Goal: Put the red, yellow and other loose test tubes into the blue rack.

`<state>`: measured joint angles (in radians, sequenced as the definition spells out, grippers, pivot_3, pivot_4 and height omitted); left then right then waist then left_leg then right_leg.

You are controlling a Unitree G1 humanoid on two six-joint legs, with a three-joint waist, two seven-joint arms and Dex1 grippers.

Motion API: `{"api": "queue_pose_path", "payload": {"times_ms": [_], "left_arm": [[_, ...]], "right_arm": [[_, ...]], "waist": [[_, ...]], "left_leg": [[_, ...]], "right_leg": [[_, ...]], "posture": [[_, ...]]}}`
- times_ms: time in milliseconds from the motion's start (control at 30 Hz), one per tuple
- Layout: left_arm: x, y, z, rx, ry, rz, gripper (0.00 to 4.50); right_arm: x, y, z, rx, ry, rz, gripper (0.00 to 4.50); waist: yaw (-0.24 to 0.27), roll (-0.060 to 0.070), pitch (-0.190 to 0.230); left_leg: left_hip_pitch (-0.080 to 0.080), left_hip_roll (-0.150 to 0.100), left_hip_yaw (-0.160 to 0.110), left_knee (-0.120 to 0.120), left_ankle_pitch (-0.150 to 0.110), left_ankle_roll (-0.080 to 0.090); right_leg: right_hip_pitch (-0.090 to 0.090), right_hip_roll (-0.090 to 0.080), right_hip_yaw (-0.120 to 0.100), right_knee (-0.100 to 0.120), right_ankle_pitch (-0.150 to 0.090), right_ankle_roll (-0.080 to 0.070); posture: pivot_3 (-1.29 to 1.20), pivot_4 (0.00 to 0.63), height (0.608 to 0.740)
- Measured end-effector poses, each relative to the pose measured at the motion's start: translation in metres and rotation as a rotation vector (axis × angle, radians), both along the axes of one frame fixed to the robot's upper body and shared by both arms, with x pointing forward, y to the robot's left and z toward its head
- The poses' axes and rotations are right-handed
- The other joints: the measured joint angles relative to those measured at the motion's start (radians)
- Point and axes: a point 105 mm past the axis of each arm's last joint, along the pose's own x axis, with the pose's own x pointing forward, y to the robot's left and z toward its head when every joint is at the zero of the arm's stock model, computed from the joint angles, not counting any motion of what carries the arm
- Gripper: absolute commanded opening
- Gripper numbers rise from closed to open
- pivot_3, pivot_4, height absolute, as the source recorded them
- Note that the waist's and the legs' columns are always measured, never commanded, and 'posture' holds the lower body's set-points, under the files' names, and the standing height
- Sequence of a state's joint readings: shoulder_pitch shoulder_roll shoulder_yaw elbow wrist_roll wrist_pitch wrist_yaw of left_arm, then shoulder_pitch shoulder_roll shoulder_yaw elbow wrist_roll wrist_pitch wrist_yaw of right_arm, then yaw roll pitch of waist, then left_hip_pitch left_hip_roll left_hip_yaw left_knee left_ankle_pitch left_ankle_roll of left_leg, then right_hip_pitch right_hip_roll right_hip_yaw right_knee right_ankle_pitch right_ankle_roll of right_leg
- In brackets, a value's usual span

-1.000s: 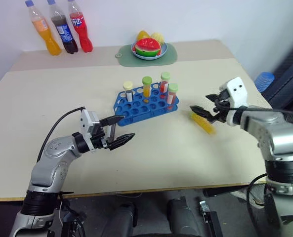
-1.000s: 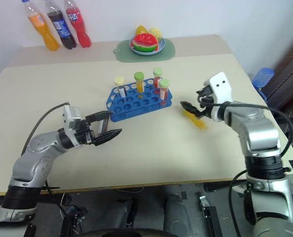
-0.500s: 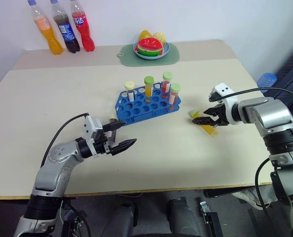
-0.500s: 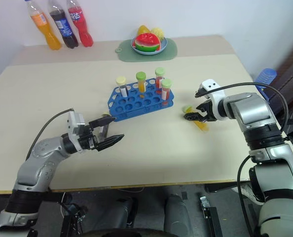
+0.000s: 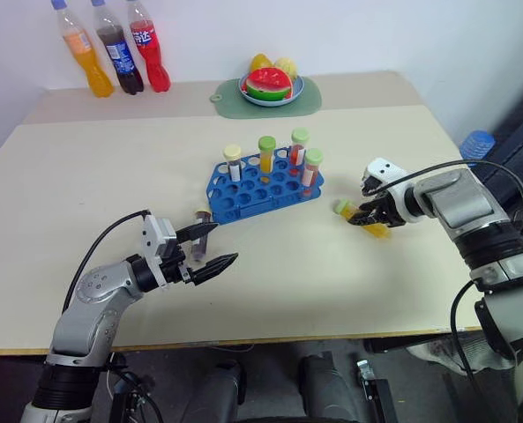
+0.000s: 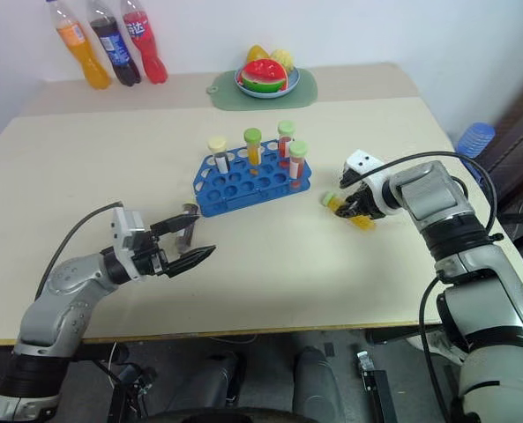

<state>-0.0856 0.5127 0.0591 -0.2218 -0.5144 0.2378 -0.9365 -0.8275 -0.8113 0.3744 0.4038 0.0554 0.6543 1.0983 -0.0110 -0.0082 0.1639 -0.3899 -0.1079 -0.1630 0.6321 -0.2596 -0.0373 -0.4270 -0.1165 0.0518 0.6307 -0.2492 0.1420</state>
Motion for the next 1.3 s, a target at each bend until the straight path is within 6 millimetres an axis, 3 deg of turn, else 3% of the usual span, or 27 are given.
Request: {"api": "queue_pose_path", "payload": {"times_ms": [167,233,300,400,500,667,867,1300], "left_arm": [[0.001,0.000,0.003,0.010,-0.004,0.000,4.25],[0.002,0.000,0.005,0.015,-0.006,-0.004,4.25],[0.005,-0.003,0.014,0.006,-0.034,-0.020,4.25],[0.006,0.000,0.013,0.007,-0.027,-0.020,4.25],[0.006,0.002,0.010,0.012,-0.015,-0.016,4.25],[0.005,0.014,0.009,0.045,-0.004,0.001,4.25],[0.004,0.024,0.010,0.052,0.002,0.029,4.25],[-0.009,0.029,0.008,0.059,0.016,0.074,4.25]], "right_arm": [[-0.034,0.014,0.003,0.119,-0.091,0.278,0.78],[-0.051,0.044,0.019,0.315,-0.154,0.424,0.78],[-0.055,0.073,0.043,0.458,-0.283,0.494,0.78],[-0.047,0.098,0.063,0.593,-0.449,0.492,0.78],[-0.040,0.126,0.067,0.723,-0.520,0.470,0.78],[-0.003,0.169,0.078,0.906,-0.708,0.248,0.78],[0.023,0.173,0.038,0.784,-0.792,0.082,0.78],[0.036,0.178,0.032,0.764,-0.858,0.016,0.78]], "waist": [[0.000,0.000,0.000],[-0.011,0.000,0.000],[-0.017,0.000,0.000],[-0.012,0.000,0.000],[-0.004,0.000,0.000],[-0.009,0.000,0.000],[-0.010,0.000,0.000],[-0.034,0.000,-0.001]], "left_leg": [[0.000,0.000,0.000,0.000,0.000,0.000],[0.001,0.001,-0.001,-0.001,0.000,0.000],[0.001,0.002,-0.003,0.000,0.000,0.000],[0.002,0.002,-0.003,0.000,0.000,0.000],[0.001,0.001,-0.004,-0.001,0.002,-0.003],[0.001,0.001,-0.004,-0.002,0.004,-0.006],[0.001,0.000,-0.004,-0.002,0.004,-0.007],[0.004,0.001,-0.004,-0.003,0.004,-0.006]], "right_leg": [[0.000,0.000,0.000,0.000,0.000,0.000],[0.000,0.001,0.001,0.001,0.000,0.000],[0.000,0.002,0.001,0.002,0.000,0.000],[0.000,0.002,0.001,0.002,0.000,0.000],[0.000,0.001,0.000,0.001,0.000,0.000],[-0.002,0.002,0.000,0.002,0.000,-0.001],[-0.002,0.001,0.000,0.002,0.000,-0.001],[0.000,0.002,0.000,0.003,0.000,-0.001]], "posture": [[0.00,0.150,0.740],[0.00,0.150,0.740],[0.00,0.150,0.740],[0.00,0.150,0.740],[0.00,0.150,0.740],[0.00,0.150,0.740],[0.00,0.150,0.740],[0.00,0.150,0.740]]}}
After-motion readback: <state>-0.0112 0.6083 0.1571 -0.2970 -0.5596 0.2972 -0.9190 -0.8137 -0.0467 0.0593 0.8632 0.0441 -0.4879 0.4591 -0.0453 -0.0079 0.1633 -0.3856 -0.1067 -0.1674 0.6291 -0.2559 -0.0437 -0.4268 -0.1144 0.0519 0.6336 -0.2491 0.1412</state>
